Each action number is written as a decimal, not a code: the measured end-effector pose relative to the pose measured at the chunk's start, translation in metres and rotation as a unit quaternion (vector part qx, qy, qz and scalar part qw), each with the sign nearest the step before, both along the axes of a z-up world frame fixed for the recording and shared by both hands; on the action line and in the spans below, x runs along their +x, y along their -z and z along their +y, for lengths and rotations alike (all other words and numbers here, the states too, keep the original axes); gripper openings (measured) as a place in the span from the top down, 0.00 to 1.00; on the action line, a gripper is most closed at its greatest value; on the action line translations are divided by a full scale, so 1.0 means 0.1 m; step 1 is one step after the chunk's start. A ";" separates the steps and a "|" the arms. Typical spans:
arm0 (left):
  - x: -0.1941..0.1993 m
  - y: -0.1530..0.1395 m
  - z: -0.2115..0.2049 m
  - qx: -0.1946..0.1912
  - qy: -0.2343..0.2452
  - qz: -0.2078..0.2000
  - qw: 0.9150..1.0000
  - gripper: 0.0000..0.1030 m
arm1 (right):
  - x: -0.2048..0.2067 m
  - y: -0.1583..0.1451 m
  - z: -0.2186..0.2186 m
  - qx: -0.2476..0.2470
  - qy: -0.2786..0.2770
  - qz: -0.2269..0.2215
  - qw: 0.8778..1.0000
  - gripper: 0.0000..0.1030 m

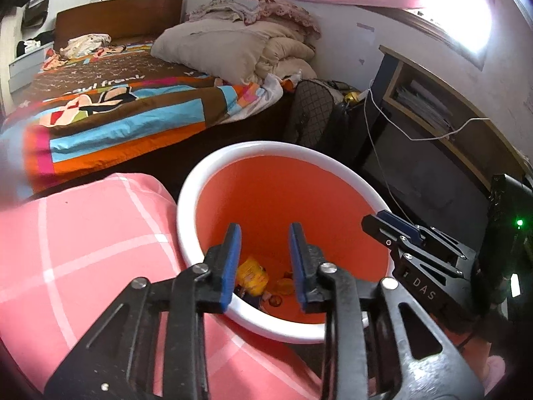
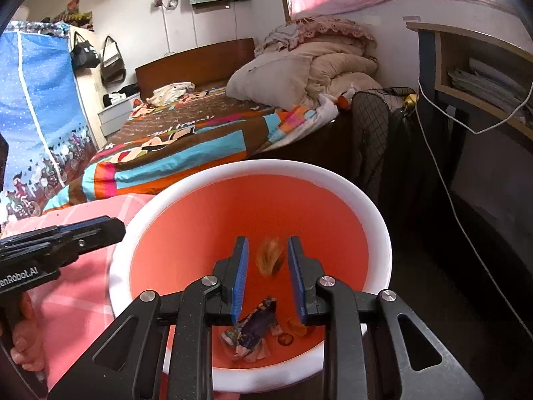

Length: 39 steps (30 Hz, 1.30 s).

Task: Collect trash
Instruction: 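Move both open tools back toward the bedspread, then grasp the white paper packet on the pink bedspread with the left tool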

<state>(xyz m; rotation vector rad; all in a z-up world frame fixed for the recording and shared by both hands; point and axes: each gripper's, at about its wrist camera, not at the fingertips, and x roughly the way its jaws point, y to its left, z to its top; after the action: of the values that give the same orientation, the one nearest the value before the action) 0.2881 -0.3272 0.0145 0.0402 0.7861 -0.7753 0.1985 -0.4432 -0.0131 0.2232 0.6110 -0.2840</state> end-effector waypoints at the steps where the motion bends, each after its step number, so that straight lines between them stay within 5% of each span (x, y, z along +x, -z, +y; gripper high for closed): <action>1: 0.01 -0.01 0.01 -0.001 -0.002 -0.002 1.000 0.66 | 0.01 0.00 0.00 0.001 0.000 0.000 1.000 0.76; 4: 0.01 -0.03 0.06 -0.004 -0.013 -0.009 1.000 0.64 | -0.01 -0.02 -0.01 0.008 0.001 -0.008 1.000 0.57; 12: -0.04 -0.18 0.30 -0.032 -0.052 -0.037 0.997 0.47 | -0.01 -0.11 0.01 0.009 0.003 -0.021 1.000 0.48; 15: -0.10 -0.27 0.45 -0.039 -0.073 -0.060 0.995 0.34 | -0.02 -0.16 0.04 0.008 0.003 -0.033 0.999 0.32; 17: -0.12 -0.32 0.55 -0.045 -0.092 -0.072 0.992 0.13 | -0.03 -0.20 0.08 0.009 0.001 -0.044 0.999 0.23; 22: -0.20 -0.44 0.87 -0.046 -0.155 -0.116 0.980 0.00 | -0.04 -0.32 0.21 -0.003 -0.006 -0.075 0.997 0.01; 33: -0.44 -0.58 1.65 -0.043 -0.239 -0.190 0.951 0.00 | -0.11 -0.58 0.70 -0.018 -0.045 -0.182 0.982 0.00; 39: -0.42 -0.49 1.85 0.049 -0.247 -0.181 0.951 0.00 | 0.09 -0.53 1.07 -0.032 -0.086 -0.152 0.984 0.00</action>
<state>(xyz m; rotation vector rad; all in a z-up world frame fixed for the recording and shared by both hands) 0.2456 -0.1427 0.0635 0.0683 0.4515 -0.2382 0.2075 -0.3365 0.0401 0.1469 0.3143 -0.0995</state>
